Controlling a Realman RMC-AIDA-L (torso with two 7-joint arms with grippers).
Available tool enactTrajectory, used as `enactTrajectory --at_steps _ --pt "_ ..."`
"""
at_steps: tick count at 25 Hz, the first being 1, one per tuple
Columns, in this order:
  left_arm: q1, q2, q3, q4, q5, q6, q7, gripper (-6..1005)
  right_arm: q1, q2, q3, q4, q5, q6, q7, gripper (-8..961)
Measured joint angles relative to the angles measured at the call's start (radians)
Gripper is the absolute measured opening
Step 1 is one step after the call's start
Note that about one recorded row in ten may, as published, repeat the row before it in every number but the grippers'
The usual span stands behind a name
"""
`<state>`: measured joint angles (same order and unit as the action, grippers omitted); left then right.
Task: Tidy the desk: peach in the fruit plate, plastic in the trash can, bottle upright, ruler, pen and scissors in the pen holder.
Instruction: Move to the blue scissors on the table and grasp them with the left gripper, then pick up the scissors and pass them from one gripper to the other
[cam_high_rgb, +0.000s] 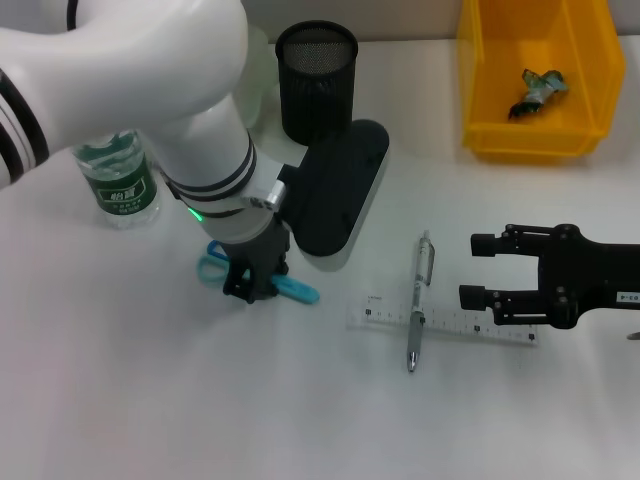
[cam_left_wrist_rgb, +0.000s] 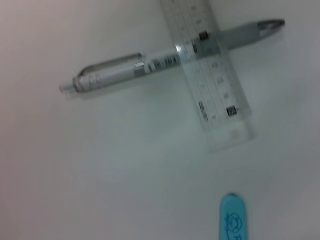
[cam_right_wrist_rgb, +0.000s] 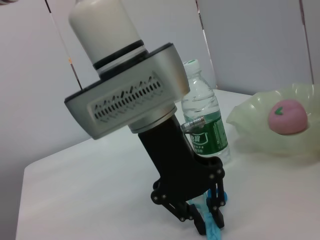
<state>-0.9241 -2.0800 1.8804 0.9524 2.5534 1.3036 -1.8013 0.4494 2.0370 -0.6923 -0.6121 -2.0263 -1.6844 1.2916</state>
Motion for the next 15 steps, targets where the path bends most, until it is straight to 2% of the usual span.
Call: enactTrajectory --at_steps 6,11,12,15 --pt "0.0 0.0 -0.085 0.029 -0.019 0.052 -0.01 214 0.0 0.0 0.009 0.0 0.0 0.0 0.0 748" --pt "0.018 0.002 -0.266 0.047 -0.05 0.119 -0.017 214 -0.007 -0.005 0.035 -0.001 0.0 -0.02 0.0 747" --pt "0.018 0.002 -0.266 0.047 -0.05 0.119 -0.017 214 -0.009 -0.006 0.041 -0.001 0.0 -0.028 0.0 747" --pt "0.041 0.007 -0.366 0.047 -0.103 0.149 -0.001 213 -0.015 -0.01 0.054 -0.003 0.0 -0.047 -0.001 747"
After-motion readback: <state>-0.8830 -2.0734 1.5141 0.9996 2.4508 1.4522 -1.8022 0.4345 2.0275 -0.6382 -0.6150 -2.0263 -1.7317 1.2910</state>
